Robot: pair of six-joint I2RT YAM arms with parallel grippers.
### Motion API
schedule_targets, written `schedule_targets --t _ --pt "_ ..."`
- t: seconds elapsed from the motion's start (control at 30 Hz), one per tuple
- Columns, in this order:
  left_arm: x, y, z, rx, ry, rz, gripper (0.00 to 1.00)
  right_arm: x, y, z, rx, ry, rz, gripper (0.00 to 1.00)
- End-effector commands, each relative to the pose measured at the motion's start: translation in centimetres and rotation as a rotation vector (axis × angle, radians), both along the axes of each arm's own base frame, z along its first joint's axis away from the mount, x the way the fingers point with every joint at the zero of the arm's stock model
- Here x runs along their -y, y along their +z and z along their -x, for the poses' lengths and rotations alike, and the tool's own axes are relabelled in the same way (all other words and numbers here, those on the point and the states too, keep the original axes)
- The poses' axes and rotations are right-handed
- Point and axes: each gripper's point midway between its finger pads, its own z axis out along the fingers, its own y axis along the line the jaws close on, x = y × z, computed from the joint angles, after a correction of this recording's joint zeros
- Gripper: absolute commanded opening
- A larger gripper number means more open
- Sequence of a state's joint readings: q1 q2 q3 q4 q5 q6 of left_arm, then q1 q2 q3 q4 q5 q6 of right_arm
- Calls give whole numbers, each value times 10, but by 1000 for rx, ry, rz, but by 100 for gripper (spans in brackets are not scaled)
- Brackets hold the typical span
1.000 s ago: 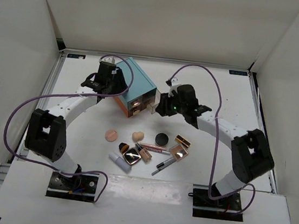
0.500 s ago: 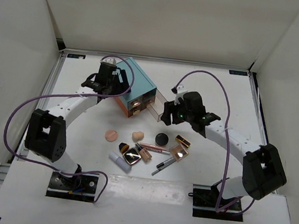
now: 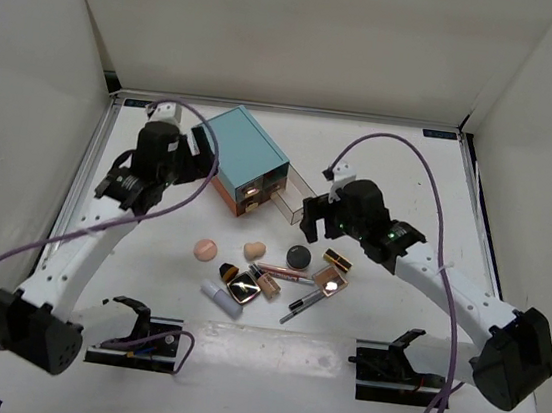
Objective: Organize the makeup
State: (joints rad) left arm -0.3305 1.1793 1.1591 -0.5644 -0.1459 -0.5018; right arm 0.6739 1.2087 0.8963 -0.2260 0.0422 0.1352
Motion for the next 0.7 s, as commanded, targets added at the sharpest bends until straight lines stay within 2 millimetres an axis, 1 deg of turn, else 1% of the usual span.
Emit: schedule_targets --t 0.0,0.03,0.07,0.1,0.17,0.2,0.23,0.27,0.3,0.33,0.37,0.4,0.43,0.57,0.63,0.67 --pt "-18 -49 46 -154 54 -26 98 7 -41 22 -85 -35 95 99" --pt "-20 -58 53 -178 58 -24 98 3 -45 28 -89 -24 107 99" --pt "-22 -64 64 -201 65 -20 98 3 -54 31 -98 -27 132 99" --pt "-25 -80 74 -241 75 -22 98 0 -58 33 -95 -28 143 99" --pt "-26 -91 84 -269 92 1 98 -6 -69 39 -89 -28 169 98" --pt "-27 -98 92 -281 103 15 98 -12 -68 36 -76 -39 148 98" --pt "-28 -101 95 -287 109 22 98 -13 -74 37 -72 -44 156 97" --pt "-29 -103 97 -288 114 27 98 -19 -79 35 -65 -46 154 97" --pt "-30 -103 100 -286 127 36 98 -20 -81 35 -66 -65 145 97" --pt "-31 -103 100 -282 132 41 98 -21 -89 33 -76 -84 154 96" --pt "-31 -103 100 -280 133 43 98 -23 -88 28 -63 -105 138 95" --pt "-31 -103 101 -283 134 41 98 -24 -93 27 -74 -114 139 95" --pt "-31 -103 101 -284 133 40 98 -26 -92 24 -70 -122 136 95" --pt "-33 -108 102 -300 146 30 98 -33 -109 27 -76 -129 161 93" --pt "-33 -109 99 -299 147 27 98 -33 -118 29 -88 -128 177 91" --pt "-32 -109 100 -303 147 27 98 -37 -117 29 -85 -127 164 89"
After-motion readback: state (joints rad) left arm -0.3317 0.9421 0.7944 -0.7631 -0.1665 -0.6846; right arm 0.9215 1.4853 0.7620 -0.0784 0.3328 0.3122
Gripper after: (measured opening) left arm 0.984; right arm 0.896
